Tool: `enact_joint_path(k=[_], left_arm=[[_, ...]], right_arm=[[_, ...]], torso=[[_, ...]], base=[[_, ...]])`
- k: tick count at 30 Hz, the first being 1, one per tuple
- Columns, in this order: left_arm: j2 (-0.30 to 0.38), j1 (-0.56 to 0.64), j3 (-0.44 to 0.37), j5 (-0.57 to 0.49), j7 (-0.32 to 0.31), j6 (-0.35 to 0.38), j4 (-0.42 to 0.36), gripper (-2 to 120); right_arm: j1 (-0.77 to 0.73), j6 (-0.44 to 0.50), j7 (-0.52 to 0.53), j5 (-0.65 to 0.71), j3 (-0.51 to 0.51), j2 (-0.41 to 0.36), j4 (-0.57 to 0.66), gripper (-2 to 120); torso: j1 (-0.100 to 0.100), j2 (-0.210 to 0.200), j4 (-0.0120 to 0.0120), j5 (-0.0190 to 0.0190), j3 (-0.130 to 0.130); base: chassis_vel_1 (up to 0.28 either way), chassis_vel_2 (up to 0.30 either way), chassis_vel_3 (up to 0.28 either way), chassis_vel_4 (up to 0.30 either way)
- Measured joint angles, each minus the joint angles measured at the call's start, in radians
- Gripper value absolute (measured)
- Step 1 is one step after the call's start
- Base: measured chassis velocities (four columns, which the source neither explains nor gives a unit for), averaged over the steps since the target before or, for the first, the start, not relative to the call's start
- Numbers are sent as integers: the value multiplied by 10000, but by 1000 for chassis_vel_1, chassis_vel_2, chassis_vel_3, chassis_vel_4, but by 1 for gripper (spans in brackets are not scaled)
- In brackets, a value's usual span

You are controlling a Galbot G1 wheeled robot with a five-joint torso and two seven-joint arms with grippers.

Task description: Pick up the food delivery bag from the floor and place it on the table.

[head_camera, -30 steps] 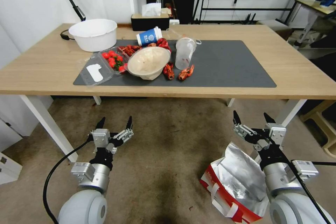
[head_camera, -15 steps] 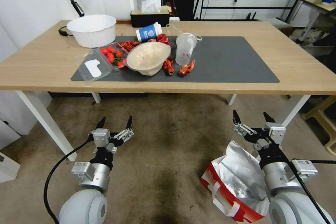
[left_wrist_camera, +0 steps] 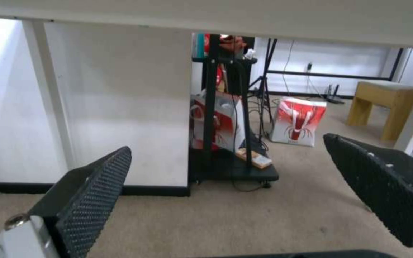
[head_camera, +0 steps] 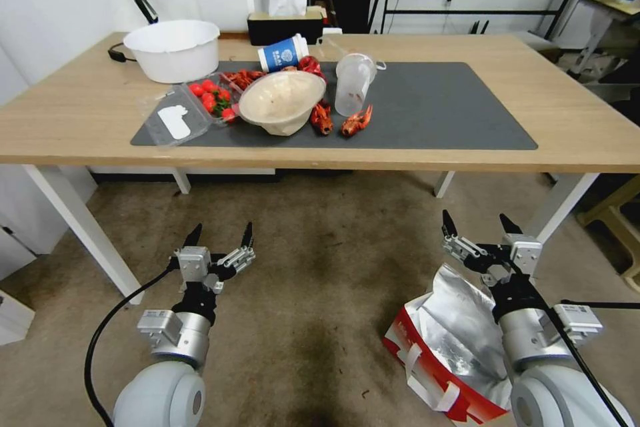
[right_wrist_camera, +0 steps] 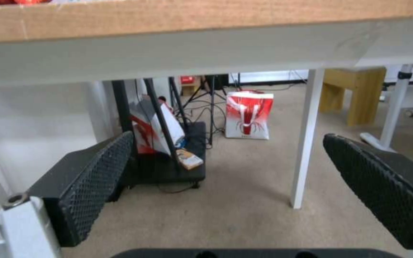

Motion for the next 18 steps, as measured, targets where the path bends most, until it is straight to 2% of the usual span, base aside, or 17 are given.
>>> enact_joint_path(k=[18], left_arm=[[-62, 26, -1, 6, 29, -49, 34, 100]], right_arm=[[-5, 178, -220, -68, -39, -42, -120, 100]], torso=[[-319, -929, 0, 1, -605]], base=[[0, 0, 0, 0]])
